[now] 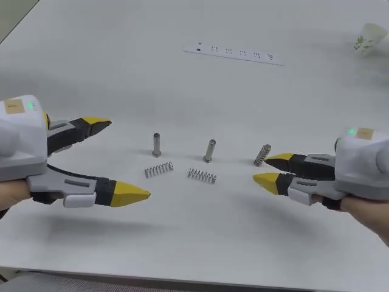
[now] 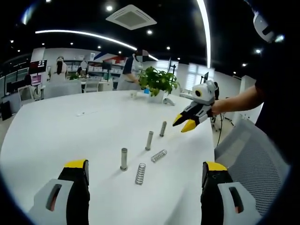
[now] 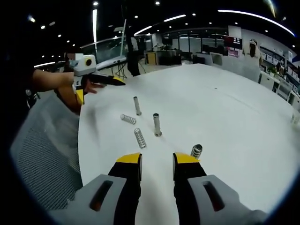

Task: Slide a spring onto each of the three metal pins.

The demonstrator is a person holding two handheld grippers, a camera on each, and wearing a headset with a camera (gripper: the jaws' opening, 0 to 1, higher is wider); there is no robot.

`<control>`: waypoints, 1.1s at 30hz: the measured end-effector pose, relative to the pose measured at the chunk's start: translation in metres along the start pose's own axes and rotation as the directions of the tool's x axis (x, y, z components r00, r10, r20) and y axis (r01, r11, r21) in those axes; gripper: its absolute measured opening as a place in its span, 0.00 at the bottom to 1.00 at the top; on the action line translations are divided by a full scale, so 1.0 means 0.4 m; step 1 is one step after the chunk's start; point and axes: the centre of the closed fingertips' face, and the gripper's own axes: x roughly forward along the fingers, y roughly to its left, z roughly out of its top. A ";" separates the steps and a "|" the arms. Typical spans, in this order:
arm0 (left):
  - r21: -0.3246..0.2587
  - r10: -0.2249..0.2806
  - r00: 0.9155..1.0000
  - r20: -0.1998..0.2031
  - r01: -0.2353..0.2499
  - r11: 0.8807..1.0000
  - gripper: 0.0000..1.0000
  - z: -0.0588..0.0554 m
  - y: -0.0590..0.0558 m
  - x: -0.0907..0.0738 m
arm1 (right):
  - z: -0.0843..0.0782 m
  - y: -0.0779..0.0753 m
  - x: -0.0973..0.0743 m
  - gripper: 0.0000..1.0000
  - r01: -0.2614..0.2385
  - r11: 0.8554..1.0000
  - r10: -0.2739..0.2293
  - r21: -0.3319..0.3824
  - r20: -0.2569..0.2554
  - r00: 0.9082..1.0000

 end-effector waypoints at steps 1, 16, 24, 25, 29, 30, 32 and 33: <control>-0.001 0.003 1.000 -0.001 -0.003 1.000 0.98 0.000 0.001 0.000 | 0.006 0.007 0.005 0.25 -0.007 1.000 0.007 -0.009 0.004 1.000; 0.001 0.006 1.000 -0.003 -0.006 1.000 0.98 -0.001 0.001 0.001 | 0.048 0.059 0.079 0.23 -0.092 0.992 0.090 -0.090 -0.019 0.996; 0.001 0.009 1.000 -0.004 -0.009 1.000 0.98 0.000 0.005 -0.004 | 0.047 0.089 0.118 0.22 -0.139 0.983 0.134 -0.123 -0.050 0.990; 0.002 0.010 1.000 -0.004 -0.009 1.000 0.98 0.000 0.006 -0.004 | 0.046 0.090 0.121 0.22 -0.141 0.982 0.136 -0.124 -0.053 0.989; 0.003 0.009 1.000 -0.008 -0.009 1.000 0.98 -0.004 0.003 -0.003 | 0.038 0.098 0.138 0.21 -0.156 0.978 0.146 -0.140 -0.076 0.986; 0.003 0.007 1.000 -0.011 -0.007 1.000 0.98 -0.006 0.002 -0.002 | 0.031 0.099 0.144 0.20 -0.159 0.975 0.146 -0.154 -0.092 0.985; 0.001 0.007 1.000 -0.011 -0.007 1.000 0.97 -0.006 0.001 0.000 | 0.024 0.097 0.154 0.19 -0.161 0.974 0.145 -0.160 -0.106 0.984; 0.003 0.006 1.000 -0.012 -0.005 1.000 0.97 -0.006 -0.001 0.001 | 0.020 0.097 0.159 0.19 -0.161 0.973 0.144 -0.163 -0.112 0.983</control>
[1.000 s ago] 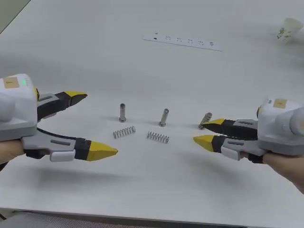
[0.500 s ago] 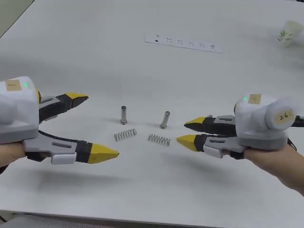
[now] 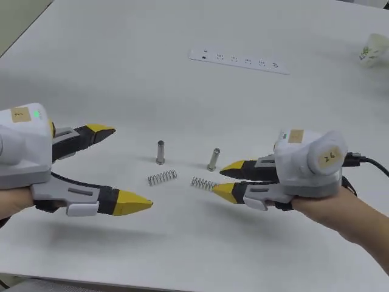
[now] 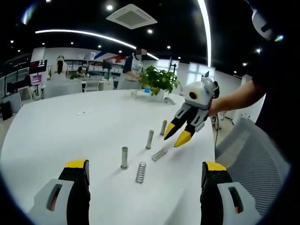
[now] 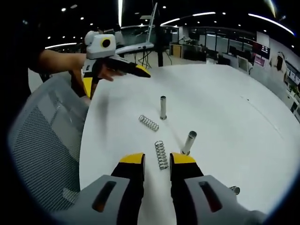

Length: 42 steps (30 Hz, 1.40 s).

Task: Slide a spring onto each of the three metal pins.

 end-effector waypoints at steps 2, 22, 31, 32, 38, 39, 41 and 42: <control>0.003 -0.002 1.000 -0.002 0.002 1.000 0.97 0.000 -0.002 0.002 | -0.008 -0.002 0.012 0.18 -0.001 1.000 0.001 -0.002 -0.014 1.000; 0.004 0.002 1.000 0.005 -0.002 1.000 0.98 0.000 -0.002 -0.013 | -0.046 -0.002 0.080 0.09 -0.018 0.998 0.012 -0.056 -0.106 0.994; 0.031 0.002 1.000 0.013 -0.002 1.000 0.97 0.017 -0.018 -0.022 | -0.035 -0.003 0.060 0.08 -0.029 0.997 0.021 -0.073 -0.105 0.994; 0.037 -0.002 1.000 0.016 0.001 0.999 0.97 0.022 -0.023 -0.023 | -0.031 -0.001 0.054 0.08 -0.033 0.996 0.025 -0.081 -0.102 0.994; 0.067 -0.015 0.999 0.036 0.013 0.998 0.90 0.047 -0.044 -0.030 | -0.012 0.019 0.020 0.08 -0.054 0.992 0.044 -0.115 -0.090 0.995; 0.081 -0.015 0.998 0.057 0.010 0.997 0.86 0.058 -0.047 -0.032 | -0.011 0.023 0.012 0.08 -0.059 0.991 0.049 -0.120 -0.090 0.995; 0.065 -0.042 0.996 0.084 0.036 0.997 0.84 0.078 -0.069 -0.032 | -0.009 0.025 0.001 0.08 -0.061 0.990 0.051 -0.124 -0.086 0.995; 0.070 -0.050 0.995 0.086 0.044 0.997 0.84 0.084 -0.079 -0.028 | -0.009 0.027 -0.005 0.08 -0.064 0.990 0.054 -0.126 -0.087 0.995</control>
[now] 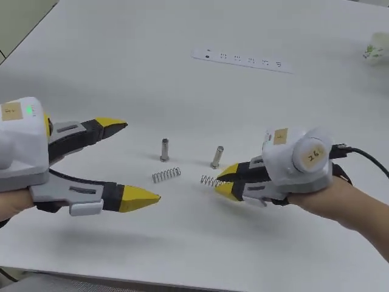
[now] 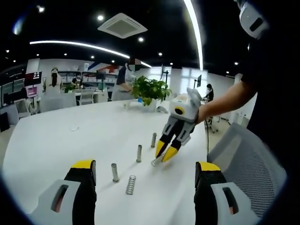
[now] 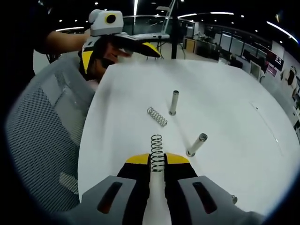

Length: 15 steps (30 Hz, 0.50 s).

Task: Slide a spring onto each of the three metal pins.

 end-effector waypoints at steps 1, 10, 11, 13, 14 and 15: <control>0.010 -0.017 1.000 -0.004 0.017 1.000 0.84 0.001 -0.011 0.005 | 0.001 0.002 -0.010 0.08 0.000 1.000 0.000 -0.002 0.003 1.000; 0.041 -0.138 0.988 -0.065 0.141 0.989 0.72 -0.019 -0.079 0.086 | 0.027 0.038 -0.075 0.08 -0.028 0.998 0.029 -0.061 0.015 0.999; 0.049 -0.155 0.985 -0.071 0.159 0.986 0.70 -0.020 -0.089 0.095 | 0.029 0.043 -0.080 0.08 -0.034 0.997 0.035 -0.065 0.017 0.999; 0.048 -0.175 0.982 -0.069 0.179 0.983 0.68 -0.018 -0.102 0.117 | 0.035 0.049 -0.089 0.08 -0.035 0.996 0.037 -0.076 0.022 0.999; 0.050 -0.200 0.977 -0.077 0.204 0.978 0.66 -0.022 -0.113 0.129 | 0.037 0.052 -0.092 0.08 -0.038 0.996 0.040 -0.081 0.023 0.999; 0.051 -0.210 0.974 -0.083 0.215 0.975 0.64 -0.025 -0.117 0.137 | 0.041 0.057 -0.095 0.08 -0.040 0.995 0.043 -0.090 0.027 0.999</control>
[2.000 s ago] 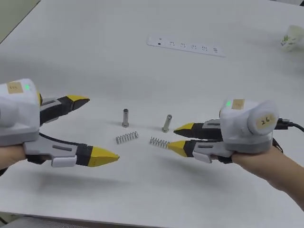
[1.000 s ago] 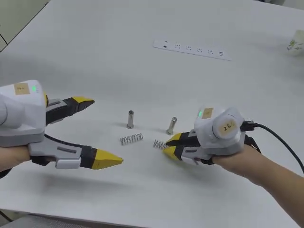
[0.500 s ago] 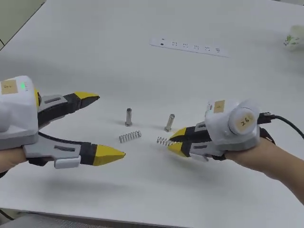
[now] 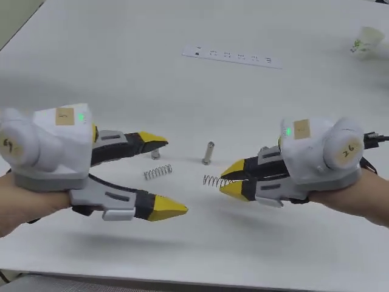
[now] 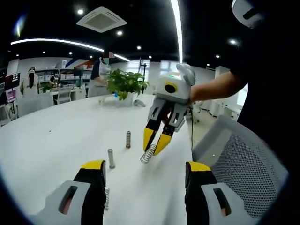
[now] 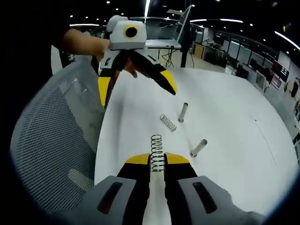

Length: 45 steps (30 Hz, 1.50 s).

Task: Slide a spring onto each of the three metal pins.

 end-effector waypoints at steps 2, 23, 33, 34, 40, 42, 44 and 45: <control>0.010 -0.024 1.000 -0.015 0.025 1.000 0.59 -0.008 -0.003 0.022 | 0.004 0.004 -0.003 0.08 -0.002 1.000 0.002 -0.013 0.003 1.000; 0.028 -0.104 0.995 -0.001 0.104 0.994 0.13 -0.007 -0.018 0.122 | 0.020 0.013 -0.024 0.08 -0.016 1.000 0.017 -0.008 0.052 0.999; 0.033 -0.116 0.993 0.009 0.115 0.993 0.04 -0.001 -0.025 0.124 | 0.023 0.008 -0.035 0.08 -0.016 1.000 0.017 -0.009 0.058 0.998; 0.031 -0.119 0.993 0.008 0.119 0.992 0.04 -0.001 -0.027 0.124 | 0.024 0.010 -0.035 0.08 -0.019 1.000 0.020 -0.011 0.058 0.998; 0.029 -0.138 0.990 0.003 0.138 0.990 0.03 0.001 -0.036 0.120 | 0.027 0.018 -0.038 0.08 -0.032 0.999 0.032 0.003 0.069 0.997; 0.029 -0.145 0.989 0.002 0.145 0.989 0.03 0.002 -0.039 0.118 | 0.028 0.022 -0.039 0.08 -0.035 0.999 0.035 0.006 0.074 0.997; 0.031 -0.150 0.989 0.001 0.150 0.988 0.03 0.004 -0.042 0.117 | 0.029 0.022 -0.040 0.08 -0.031 1.000 0.031 0.004 0.077 0.997; 0.031 -0.151 0.989 0.001 0.151 0.988 0.03 0.005 -0.042 0.116 | 0.029 0.023 -0.041 0.08 -0.034 0.999 0.033 0.006 0.079 0.996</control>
